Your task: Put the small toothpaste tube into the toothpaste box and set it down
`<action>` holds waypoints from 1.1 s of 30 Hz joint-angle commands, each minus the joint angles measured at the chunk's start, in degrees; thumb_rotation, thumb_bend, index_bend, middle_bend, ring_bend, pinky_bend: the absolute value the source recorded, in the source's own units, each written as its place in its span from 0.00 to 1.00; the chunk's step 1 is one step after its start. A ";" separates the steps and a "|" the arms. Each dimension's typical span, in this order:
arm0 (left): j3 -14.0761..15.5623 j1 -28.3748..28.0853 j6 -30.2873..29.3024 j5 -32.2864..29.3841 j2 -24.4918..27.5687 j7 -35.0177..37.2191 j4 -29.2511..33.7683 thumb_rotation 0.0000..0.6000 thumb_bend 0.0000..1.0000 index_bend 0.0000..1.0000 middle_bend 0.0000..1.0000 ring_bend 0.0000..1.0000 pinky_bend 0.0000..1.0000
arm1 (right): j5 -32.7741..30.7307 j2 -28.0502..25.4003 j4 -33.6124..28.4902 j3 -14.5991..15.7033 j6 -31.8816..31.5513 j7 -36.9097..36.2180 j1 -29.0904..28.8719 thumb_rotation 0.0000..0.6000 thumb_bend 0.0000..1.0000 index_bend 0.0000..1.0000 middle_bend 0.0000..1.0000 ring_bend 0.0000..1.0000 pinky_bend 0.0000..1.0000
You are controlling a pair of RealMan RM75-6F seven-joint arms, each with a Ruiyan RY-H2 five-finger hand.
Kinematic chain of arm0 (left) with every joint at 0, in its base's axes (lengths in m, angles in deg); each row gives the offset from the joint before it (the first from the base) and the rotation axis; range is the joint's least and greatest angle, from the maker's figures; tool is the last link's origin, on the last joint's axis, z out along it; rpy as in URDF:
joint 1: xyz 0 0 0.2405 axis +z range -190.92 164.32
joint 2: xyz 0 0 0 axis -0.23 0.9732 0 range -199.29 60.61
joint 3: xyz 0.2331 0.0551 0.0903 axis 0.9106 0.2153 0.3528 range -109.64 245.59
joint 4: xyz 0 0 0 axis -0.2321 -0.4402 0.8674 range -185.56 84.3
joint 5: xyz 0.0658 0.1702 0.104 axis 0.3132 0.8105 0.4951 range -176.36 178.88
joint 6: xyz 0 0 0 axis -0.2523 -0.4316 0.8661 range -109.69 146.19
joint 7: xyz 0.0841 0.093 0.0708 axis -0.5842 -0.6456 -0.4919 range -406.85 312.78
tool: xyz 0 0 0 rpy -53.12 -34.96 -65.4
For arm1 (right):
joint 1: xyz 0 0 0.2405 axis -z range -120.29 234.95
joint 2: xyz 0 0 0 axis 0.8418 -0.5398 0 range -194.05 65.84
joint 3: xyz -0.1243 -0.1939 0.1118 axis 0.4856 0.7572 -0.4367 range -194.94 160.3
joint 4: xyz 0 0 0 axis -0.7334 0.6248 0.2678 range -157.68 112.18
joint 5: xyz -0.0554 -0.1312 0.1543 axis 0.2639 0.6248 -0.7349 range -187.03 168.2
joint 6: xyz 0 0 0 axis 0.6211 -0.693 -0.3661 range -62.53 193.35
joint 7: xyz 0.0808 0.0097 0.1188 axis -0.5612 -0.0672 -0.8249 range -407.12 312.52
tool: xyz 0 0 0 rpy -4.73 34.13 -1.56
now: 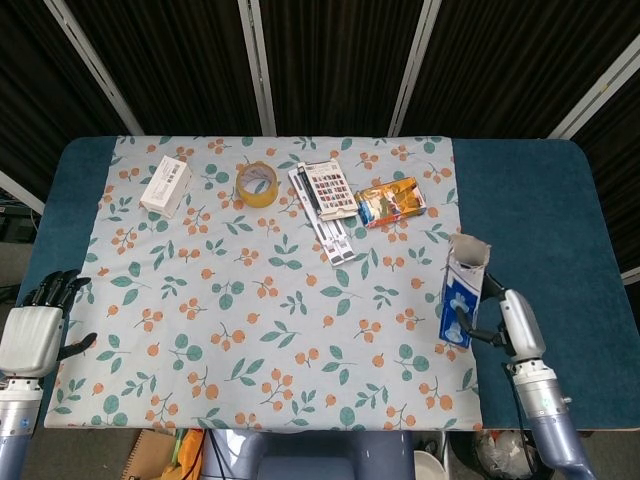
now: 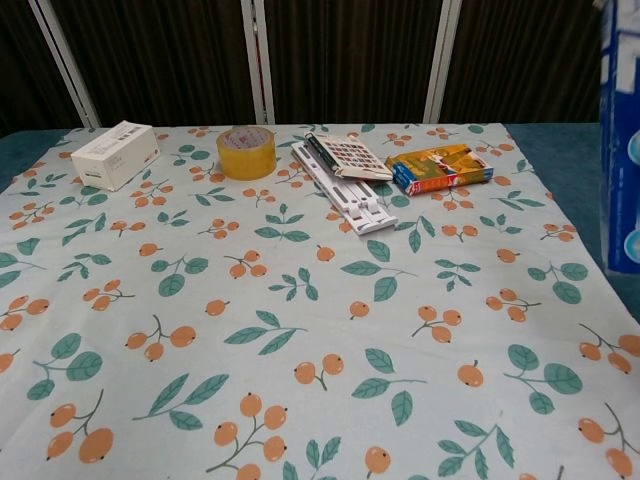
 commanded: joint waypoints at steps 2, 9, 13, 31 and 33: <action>-0.01 0.01 0.05 0.07 0.04 0.02 0.01 1.00 0.00 0.21 0.14 0.14 0.29 | -0.08 -0.79 1.00 4.37 4.94 10.19 -1.52 1.00 0.44 0.38 0.54 0.54 0.43; 0.07 0.04 0.34 0.18 0.09 -0.08 0.09 1.00 0.00 0.21 0.14 0.14 0.29 | -0.73 0.76 2.40 7.04 6.97 21.22 -2.12 1.00 0.44 0.38 0.54 0.53 0.43; 0.03 0.04 0.19 0.47 -0.02 -0.27 -0.03 1.00 0.00 0.21 0.14 0.14 0.29 | -2.63 1.59 1.96 7.89 8.51 24.43 -2.32 1.00 0.44 0.31 0.51 0.43 0.40; -0.05 0.13 0.32 0.71 0.01 -0.33 -0.19 1.00 0.00 0.20 0.13 0.13 0.27 | -1.48 0.68 -0.96 8.49 10.22 23.91 -3.21 1.00 0.31 0.00 0.04 0.00 0.12; -0.12 0.17 0.20 0.74 0.13 -0.34 -0.28 1.00 0.00 0.20 0.13 0.13 0.27 | -1.77 -0.19 -1.56 8.04 9.61 23.55 -3.05 1.00 0.31 0.00 0.04 0.00 0.12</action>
